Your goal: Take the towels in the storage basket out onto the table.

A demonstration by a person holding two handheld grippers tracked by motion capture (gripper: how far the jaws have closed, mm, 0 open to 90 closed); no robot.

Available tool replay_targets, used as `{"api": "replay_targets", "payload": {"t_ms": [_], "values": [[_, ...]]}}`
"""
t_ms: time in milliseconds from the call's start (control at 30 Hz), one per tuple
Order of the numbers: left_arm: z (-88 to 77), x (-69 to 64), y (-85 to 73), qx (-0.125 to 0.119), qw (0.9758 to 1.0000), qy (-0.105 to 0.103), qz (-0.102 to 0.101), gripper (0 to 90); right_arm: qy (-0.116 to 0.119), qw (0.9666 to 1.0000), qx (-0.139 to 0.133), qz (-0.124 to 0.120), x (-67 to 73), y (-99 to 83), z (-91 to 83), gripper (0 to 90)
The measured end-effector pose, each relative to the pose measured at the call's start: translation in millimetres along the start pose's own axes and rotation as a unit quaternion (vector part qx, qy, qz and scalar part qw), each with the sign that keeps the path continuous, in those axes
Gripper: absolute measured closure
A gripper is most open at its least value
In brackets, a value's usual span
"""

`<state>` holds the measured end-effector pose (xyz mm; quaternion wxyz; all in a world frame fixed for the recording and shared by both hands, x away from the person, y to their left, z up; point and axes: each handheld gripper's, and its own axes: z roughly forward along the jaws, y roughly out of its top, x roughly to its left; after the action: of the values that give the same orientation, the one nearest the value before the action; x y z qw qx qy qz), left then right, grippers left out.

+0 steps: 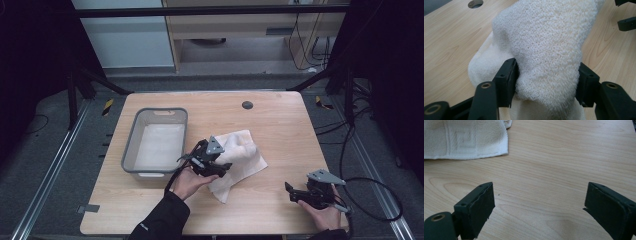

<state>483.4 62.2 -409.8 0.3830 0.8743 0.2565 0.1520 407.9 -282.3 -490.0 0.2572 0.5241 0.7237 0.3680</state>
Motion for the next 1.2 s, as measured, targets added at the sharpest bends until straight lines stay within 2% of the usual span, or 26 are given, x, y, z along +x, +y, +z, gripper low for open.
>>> {"api": "replay_targets", "payload": {"t_ms": [400,567,733,1000,1200], "values": [[-18.2,0.9,-0.8,-0.007,1.0,0.002,-0.004,29.8,-0.001,1.0,-0.001,0.001,0.0,0.0,-0.2,8.9],[-31.0,2.9,-0.5,-0.018,0.9998,0.001,-0.011,28.2,-0.001,1.0,-0.001,0.001,-0.1,0.0,-0.2,8.9],[-44.8,5.3,-3.0,-0.026,0.9995,0.01,-0.015,27.5,-0.002,1.0,0.0,0.001,0.0,0.0,-0.2,8.7],[-66.2,14.7,-16.4,-0.04,0.9983,0.026,-0.032,27.1,-0.002,1.0,0.0,0.002,-0.1,0.0,-0.1,8.3],[-83.4,22.5,-33.2,-0.051,0.9964,0.044,-0.051,26.7,-0.003,1.0,0.0,0.001,-0.1,0.0,-0.1,8.1]]}}
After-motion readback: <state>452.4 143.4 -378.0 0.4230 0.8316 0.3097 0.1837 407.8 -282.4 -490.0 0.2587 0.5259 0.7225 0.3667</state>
